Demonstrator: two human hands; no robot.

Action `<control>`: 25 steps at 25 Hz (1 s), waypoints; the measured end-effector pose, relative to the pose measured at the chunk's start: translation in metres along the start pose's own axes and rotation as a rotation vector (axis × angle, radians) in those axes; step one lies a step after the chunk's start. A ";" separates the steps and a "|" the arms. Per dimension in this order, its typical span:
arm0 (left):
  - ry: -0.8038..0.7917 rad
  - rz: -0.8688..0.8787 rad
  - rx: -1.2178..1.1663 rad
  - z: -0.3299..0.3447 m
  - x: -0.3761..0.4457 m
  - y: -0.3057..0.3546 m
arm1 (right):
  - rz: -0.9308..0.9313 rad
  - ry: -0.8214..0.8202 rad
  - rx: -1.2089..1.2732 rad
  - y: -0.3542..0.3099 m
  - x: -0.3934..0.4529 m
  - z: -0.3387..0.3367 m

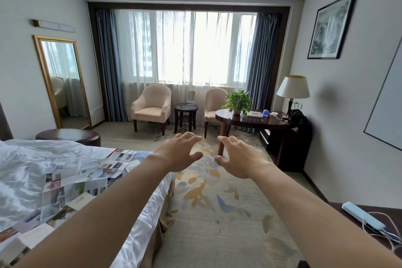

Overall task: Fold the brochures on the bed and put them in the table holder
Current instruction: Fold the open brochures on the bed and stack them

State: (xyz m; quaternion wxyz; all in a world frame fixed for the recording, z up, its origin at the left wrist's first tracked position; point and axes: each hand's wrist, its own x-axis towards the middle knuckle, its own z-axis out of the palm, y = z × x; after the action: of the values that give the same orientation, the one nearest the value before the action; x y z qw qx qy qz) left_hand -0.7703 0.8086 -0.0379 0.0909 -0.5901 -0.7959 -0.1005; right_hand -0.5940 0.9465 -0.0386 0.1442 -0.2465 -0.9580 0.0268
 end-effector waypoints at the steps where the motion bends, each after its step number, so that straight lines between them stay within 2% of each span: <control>1: -0.008 0.000 0.000 0.005 0.014 -0.010 | 0.002 -0.003 0.002 0.005 0.017 0.005; 8: -0.040 0.003 0.041 0.054 0.130 -0.075 | -0.003 -0.012 0.023 0.055 0.150 0.044; 16: -0.035 -0.073 0.023 0.085 0.285 -0.154 | -0.032 -0.040 0.017 0.121 0.318 0.079; 25: -0.040 -0.082 0.039 0.118 0.433 -0.265 | -0.071 -0.029 0.009 0.150 0.502 0.129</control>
State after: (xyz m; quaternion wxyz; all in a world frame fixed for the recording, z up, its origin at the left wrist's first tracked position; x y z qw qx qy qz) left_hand -1.1518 1.1639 -0.0514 0.0825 -0.5571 -0.8227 -0.0769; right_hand -0.9820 1.3218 -0.0484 0.1320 -0.2115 -0.9680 0.0295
